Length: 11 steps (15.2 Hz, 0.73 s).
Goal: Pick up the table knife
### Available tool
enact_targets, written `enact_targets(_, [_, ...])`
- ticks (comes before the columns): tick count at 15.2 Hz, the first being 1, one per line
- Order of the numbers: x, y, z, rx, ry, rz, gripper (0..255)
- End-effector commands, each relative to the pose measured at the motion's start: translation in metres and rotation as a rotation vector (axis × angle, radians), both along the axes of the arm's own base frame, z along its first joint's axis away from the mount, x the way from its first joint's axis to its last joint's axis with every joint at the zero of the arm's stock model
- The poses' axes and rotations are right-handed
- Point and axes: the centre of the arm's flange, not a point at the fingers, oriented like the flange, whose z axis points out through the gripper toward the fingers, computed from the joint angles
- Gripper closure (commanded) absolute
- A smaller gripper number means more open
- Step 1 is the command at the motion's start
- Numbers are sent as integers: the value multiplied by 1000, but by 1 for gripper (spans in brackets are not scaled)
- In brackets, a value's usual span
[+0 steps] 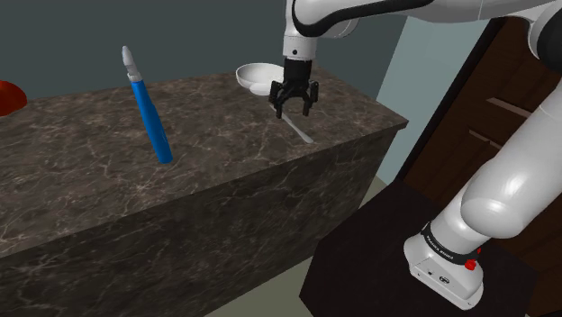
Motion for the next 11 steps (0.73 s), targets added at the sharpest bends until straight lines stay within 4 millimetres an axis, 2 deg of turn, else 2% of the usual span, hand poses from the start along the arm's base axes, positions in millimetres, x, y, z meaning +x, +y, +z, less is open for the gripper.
enact_targets(1, [1,0,-9,0,0,0,0])
enact_targets(4, [1,0,-17,0,0,0,0])
enact_targets(5, [1,1,-17,0,0,0,255])
enact_targets(11, [2,2,-16,0,0,0,255])
